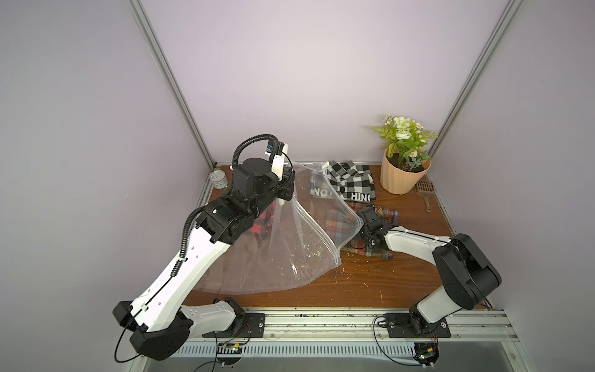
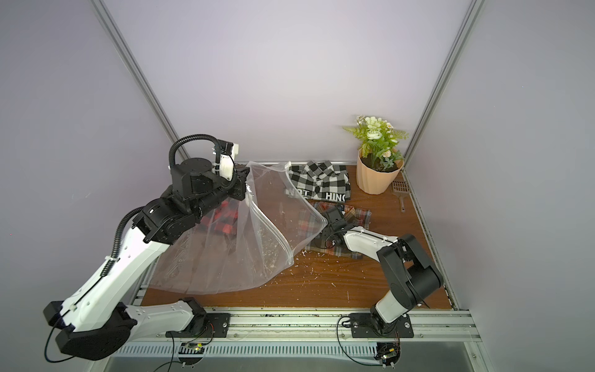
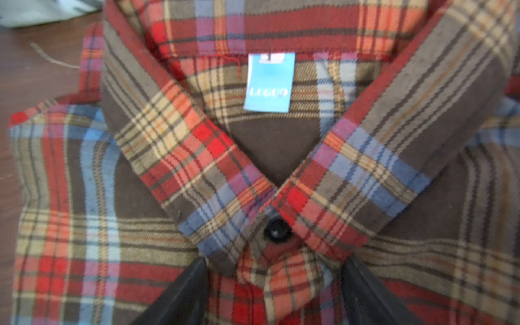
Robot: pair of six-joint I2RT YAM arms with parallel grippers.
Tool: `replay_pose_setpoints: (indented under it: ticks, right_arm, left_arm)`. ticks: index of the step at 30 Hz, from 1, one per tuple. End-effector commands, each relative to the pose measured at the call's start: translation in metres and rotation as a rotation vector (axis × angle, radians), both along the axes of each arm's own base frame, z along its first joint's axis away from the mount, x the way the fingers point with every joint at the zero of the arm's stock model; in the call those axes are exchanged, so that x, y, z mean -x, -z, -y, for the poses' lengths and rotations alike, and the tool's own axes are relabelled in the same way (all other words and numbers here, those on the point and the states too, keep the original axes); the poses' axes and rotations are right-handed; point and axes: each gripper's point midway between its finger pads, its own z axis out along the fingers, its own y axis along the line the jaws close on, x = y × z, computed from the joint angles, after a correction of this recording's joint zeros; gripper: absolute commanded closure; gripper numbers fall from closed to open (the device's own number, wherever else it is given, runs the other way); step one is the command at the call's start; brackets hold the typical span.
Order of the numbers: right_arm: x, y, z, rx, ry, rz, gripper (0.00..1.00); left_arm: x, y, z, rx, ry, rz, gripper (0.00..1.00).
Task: Take the shirt out of the vacuum bag
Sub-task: Move the shirt at the center of the board.
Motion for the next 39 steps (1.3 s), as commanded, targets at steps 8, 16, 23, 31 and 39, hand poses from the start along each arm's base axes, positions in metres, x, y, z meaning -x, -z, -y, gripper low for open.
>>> replay_pose_setpoints:
  ticks: [8, 16, 23, 31, 39]
  right_arm:
    - [0.017, 0.029, -0.059, -0.042, -0.125, -0.121, 0.24]
    - [0.007, 0.023, -0.068, -0.030, -0.149, -0.104, 0.24]
    - [-0.001, 0.024, -0.074, -0.016, -0.173, -0.102, 0.24]
    - [-0.003, 0.021, -0.075, -0.015, -0.176, -0.086, 0.23]
    - [-0.012, -0.049, -0.088, -0.141, -0.222, 0.081, 0.16]
  left_arm:
    - [0.001, -0.021, -0.005, 0.057, -0.008, 0.066, 1.00]
    - [0.001, -0.021, -0.003, 0.062, -0.002, 0.065, 0.99]
    - [0.001, -0.021, -0.002, 0.063, 0.001, 0.062, 1.00]
    - [0.000, -0.017, 0.002, 0.063, 0.016, 0.050, 0.99]
    - [-0.003, -0.010, 0.010, 0.066, 0.041, 0.034, 0.99]
